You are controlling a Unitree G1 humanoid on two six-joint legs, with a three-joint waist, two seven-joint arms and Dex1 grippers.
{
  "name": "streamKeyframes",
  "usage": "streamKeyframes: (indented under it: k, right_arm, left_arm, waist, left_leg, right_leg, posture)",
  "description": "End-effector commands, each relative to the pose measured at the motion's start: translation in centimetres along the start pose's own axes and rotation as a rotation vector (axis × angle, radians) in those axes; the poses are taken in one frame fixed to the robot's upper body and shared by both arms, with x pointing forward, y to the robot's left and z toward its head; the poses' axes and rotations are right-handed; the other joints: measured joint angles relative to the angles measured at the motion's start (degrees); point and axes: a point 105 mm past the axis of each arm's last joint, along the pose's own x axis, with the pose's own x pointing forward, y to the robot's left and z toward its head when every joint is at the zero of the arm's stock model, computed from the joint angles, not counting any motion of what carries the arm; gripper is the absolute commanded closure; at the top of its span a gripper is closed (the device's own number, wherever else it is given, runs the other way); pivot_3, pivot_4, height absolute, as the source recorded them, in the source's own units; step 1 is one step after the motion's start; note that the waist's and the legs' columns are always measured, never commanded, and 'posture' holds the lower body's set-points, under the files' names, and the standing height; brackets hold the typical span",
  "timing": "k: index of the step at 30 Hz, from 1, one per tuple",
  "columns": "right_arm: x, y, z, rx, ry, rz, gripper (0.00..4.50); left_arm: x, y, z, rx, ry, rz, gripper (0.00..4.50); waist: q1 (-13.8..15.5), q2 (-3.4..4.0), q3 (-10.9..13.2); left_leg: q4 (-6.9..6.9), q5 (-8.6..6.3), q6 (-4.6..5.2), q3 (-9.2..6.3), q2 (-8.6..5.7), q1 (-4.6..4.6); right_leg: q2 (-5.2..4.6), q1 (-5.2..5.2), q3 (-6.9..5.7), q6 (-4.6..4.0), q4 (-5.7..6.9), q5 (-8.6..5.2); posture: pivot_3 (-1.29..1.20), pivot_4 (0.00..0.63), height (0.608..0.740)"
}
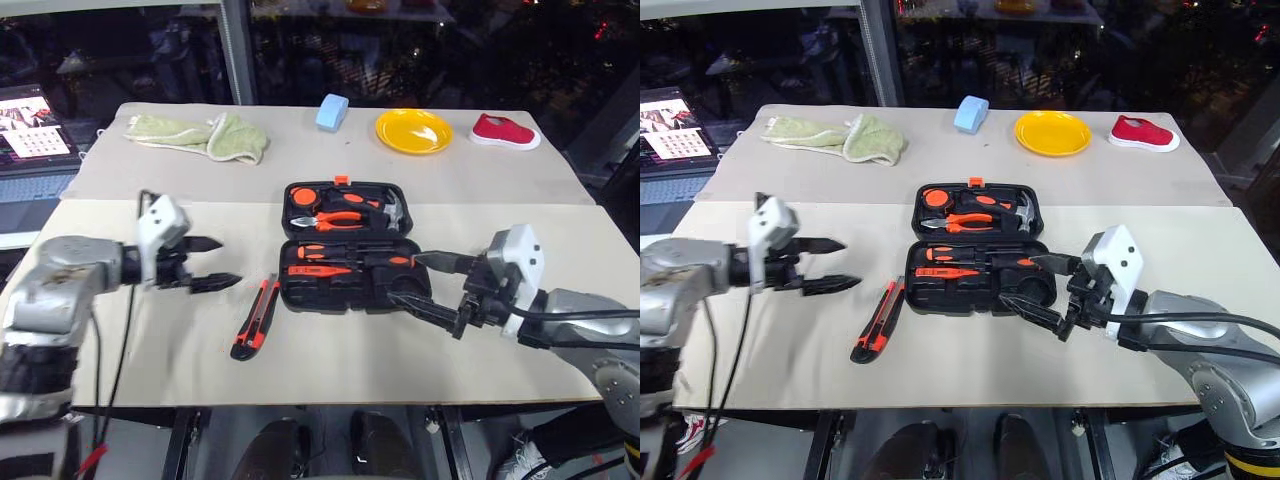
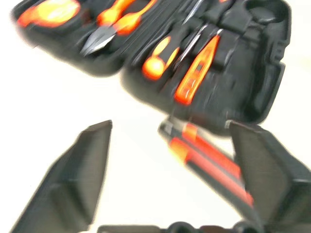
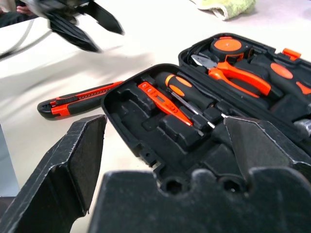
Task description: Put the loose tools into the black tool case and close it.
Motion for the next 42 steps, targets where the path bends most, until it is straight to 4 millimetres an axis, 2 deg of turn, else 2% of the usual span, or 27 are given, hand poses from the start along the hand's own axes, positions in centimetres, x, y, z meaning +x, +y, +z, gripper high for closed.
streamKeyframes:
  k: [1,7,11,13,14,18,20,24,27,31,36,38,42]
  right_arm:
    - [0.4,0.7,0.7,-0.039,-0.032,-0.024,0.00]
    - [0.9,1.6,0.8,-0.038,-0.042,-0.015,0.00]
    - [1.2,1.4,1.1,-0.046,-0.050,-0.019,0.00]
    - [1.2,1.2,1.3,-0.049,-0.057,-0.024,0.00]
    - [1.2,1.2,1.3,-0.050,-0.060,-0.024,0.00]
    - [1.1,1.1,1.4,-0.055,-0.062,-0.015,0.00]
    - [1.2,0.9,1.5,-0.056,-0.069,-0.018,0.00]
    - [1.4,0.9,1.6,-0.056,-0.073,-0.004,0.00]
    - [1.3,0.7,1.5,-0.057,-0.069,-0.002,0.00]
    - [1.2,0.2,1.7,-0.068,-0.061,0.008,0.00]
    - [1.0,-0.4,1.8,-0.073,-0.057,0.013,0.00]
    - [1.0,-0.5,1.9,-0.076,-0.056,0.015,0.00]
    - [0.9,-0.5,1.9,-0.072,-0.055,0.021,0.00]
  left_arm:
    - [0.0,-0.3,0.5,0.031,0.013,0.016,0.06]
    - [1.4,-0.5,-0.5,0.022,0.075,0.014,0.06]
    - [2.1,-0.7,-0.9,0.018,0.102,0.002,0.06]
    - [2.5,-0.6,-1.3,0.004,0.117,0.007,0.58]
    - [2.6,-0.5,-1.4,0.001,0.123,0.013,0.77]
    - [2.8,0.2,-1.9,-0.028,0.135,0.042,2.30]
    - [2.8,0.6,-2.2,-0.048,0.139,0.057,2.78]
    - [2.7,1.2,-2.4,-0.072,0.133,0.082,2.79]
    - [2.2,2.2,-2.6,-0.107,0.119,0.123,2.79]
    - [0.8,4.6,-3.5,-0.185,0.110,0.230,2.80]
    - [-1.4,8.1,-3.6,-0.260,0.052,0.365,2.80]
    - [-2.3,8.8,-1.9,-0.201,-0.047,0.371,2.80]
    - [-3.4,8.5,2.4,0.098,-0.214,0.329,2.80]
  waist:
    - [-0.08,0.00,0.00]
    - [-0.10,0.00,0.00]
    - [-0.08,0.01,0.00]
    - [-0.09,0.02,-0.01]
    - [-0.08,0.03,-0.02]
    - [-0.04,0.05,-0.04]
    - [-0.02,0.08,-0.07]
    - [0.02,0.16,-0.13]
    - [-0.03,0.25,-0.19]
    - [-0.34,0.28,-0.22]
    - [-0.51,0.27,-0.22]
    - [-0.55,0.26,-0.21]
    - [-0.16,0.05,-0.07]
  left_leg:
    - [0.00,0.02,-0.04,-0.01,0.00,0.00]
    - [-0.03,0.06,-0.12,-0.02,0.00,0.18]
    - [-0.17,0.03,-0.16,-0.02,0.00,0.81]
    - [-0.41,0.03,-0.19,0.00,-0.01,1.16]
    - [-0.43,0.02,-0.19,0.00,0.00,1.19]
    - [-0.59,0.05,-0.23,0.00,0.00,1.19]
    - [-0.70,0.05,-0.23,0.00,-0.02,1.19]
    - [-0.74,0.05,-0.24,-0.01,-0.03,1.20]
    - [-0.78,0.08,-0.29,-0.01,-0.03,1.22]
    - [-0.81,0.13,-0.36,-0.01,-0.02,1.30]
    - [-0.92,0.15,-0.39,-0.01,0.24,1.32]
    - [-0.97,0.19,-0.43,-0.03,0.33,1.31]
    - [-0.99,0.27,-0.56,-0.07,0.41,1.08]
  right_leg:
    - [0.01,-0.02,0.00,-0.01,0.00,0.00]
    - [0.02,0.02,-0.01,-0.02,0.00,-0.02]
    - [-0.01,0.74,-0.01,0.06,-0.11,-0.08]
    - [-0.10,0.96,0.04,0.55,-0.16,-0.39]
    - [-0.10,0.97,0.04,0.55,-0.14,-0.41]
    - [-0.09,0.89,0.06,0.46,-0.12,-0.41]
    - [-0.09,0.86,0.07,0.18,-0.13,-0.28]
    - [-0.10,0.87,0.07,0.10,-0.14,-0.28]
    - [-0.11,0.90,0.08,0.40,-0.13,-0.47]
    - [-0.12,0.96,0.11,0.42,-0.11,-0.48]
    - [0.05,1.00,0.09,0.43,-0.05,-0.49]
    - [0.14,0.95,0.09,0.42,-0.01,-0.50]
    - [0.17,0.74,0.05,0.33,0.01,-0.47]
  posture:
    - [0.00,0.150,0.732]
    - [0.00,0.150,0.732]
    - [0.00,0.150,0.732]
    - [0.00,0.150,0.732]
    - [0.00,0.150,0.732]
    - [0.00,0.150,0.732]
    - [0.00,0.150,0.732]
    - [0.00,0.150,0.732]
    - [0.00,0.150,0.732]
    - [0.00,0.150,0.732]
    - [0.00,0.150,0.732]
    - [0.00,0.150,0.732]
    - [0.00,0.150,0.732]
